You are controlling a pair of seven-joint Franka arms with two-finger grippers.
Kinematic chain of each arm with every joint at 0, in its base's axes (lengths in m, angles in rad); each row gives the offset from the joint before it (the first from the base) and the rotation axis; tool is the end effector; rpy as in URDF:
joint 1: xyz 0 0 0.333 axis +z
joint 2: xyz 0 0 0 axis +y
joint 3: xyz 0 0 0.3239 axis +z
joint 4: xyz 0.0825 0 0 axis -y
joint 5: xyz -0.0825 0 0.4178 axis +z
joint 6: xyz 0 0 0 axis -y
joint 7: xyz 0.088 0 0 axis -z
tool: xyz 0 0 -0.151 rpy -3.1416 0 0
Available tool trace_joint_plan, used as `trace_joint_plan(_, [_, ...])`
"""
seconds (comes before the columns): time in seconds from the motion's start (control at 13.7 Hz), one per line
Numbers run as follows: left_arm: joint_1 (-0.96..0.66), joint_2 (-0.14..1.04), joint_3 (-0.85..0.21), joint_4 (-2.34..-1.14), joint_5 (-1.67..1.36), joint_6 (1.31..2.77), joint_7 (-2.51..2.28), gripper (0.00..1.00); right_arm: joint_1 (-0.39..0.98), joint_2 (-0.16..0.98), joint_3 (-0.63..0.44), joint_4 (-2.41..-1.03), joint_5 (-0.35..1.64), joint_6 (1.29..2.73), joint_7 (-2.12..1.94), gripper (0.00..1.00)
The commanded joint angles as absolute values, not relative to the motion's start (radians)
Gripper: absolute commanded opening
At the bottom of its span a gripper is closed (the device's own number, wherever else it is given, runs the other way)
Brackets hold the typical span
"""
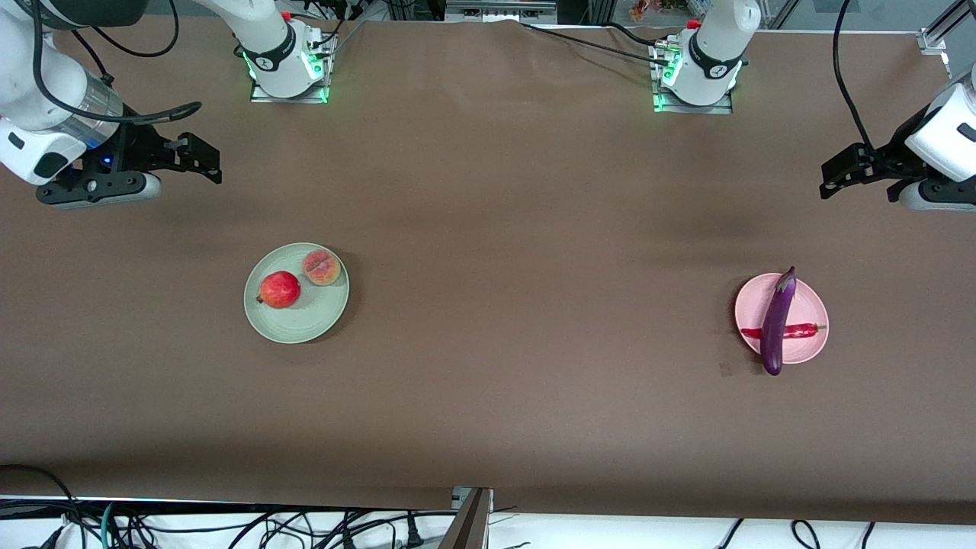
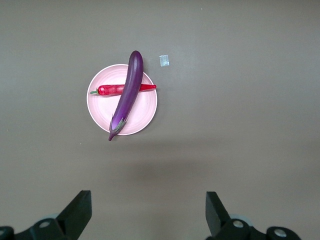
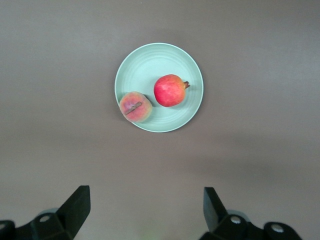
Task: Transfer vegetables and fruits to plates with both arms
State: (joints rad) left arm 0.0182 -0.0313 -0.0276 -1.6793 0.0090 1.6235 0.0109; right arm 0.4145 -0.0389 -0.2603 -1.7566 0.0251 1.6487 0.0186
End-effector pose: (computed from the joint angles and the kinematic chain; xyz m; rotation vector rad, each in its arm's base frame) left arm 0.5795 -0.0043 0.5562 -3.1314 0.0327 0.0384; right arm 0.5658 0.0898 0.5229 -3.1039 -0.2072 0.1137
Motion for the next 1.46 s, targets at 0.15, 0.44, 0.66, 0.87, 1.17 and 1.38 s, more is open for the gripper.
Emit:
trace_joint_plan(0.15, [0.008,-0.035,-0.020,-1.671,0.000,1.608,0.017,1.00,0.256,-0.014,-0.099,-1.689,0.006,1.611,0.018,1.00])
trace_joint_plan(0.44, [0.009,-0.020,-0.020,-1.646,0.000,1.601,0.021,1.00,0.114,-0.009,0.020,-1.672,0.005,1.611,0.012,1.00])
trace_joint_plan(0.66, [0.006,-0.020,-0.020,-1.646,0.002,1.595,0.020,1.00,0.118,-0.009,0.035,-1.646,-0.031,1.603,0.015,1.00])
trace_joint_plan(0.87, [0.008,-0.020,-0.020,-1.646,0.002,1.594,0.021,1.00,0.123,-0.008,0.038,-1.637,-0.037,1.594,0.020,1.00])
trace_joint_plan(1.17, [0.008,-0.020,-0.020,-1.646,0.000,1.588,0.021,1.00,0.130,-0.003,0.038,-1.628,-0.038,1.586,0.020,1.00])
trace_joint_plan(1.38, [0.006,-0.020,-0.020,-1.644,0.002,1.588,0.021,1.00,0.130,-0.003,0.038,-1.629,-0.038,1.574,0.020,1.00])
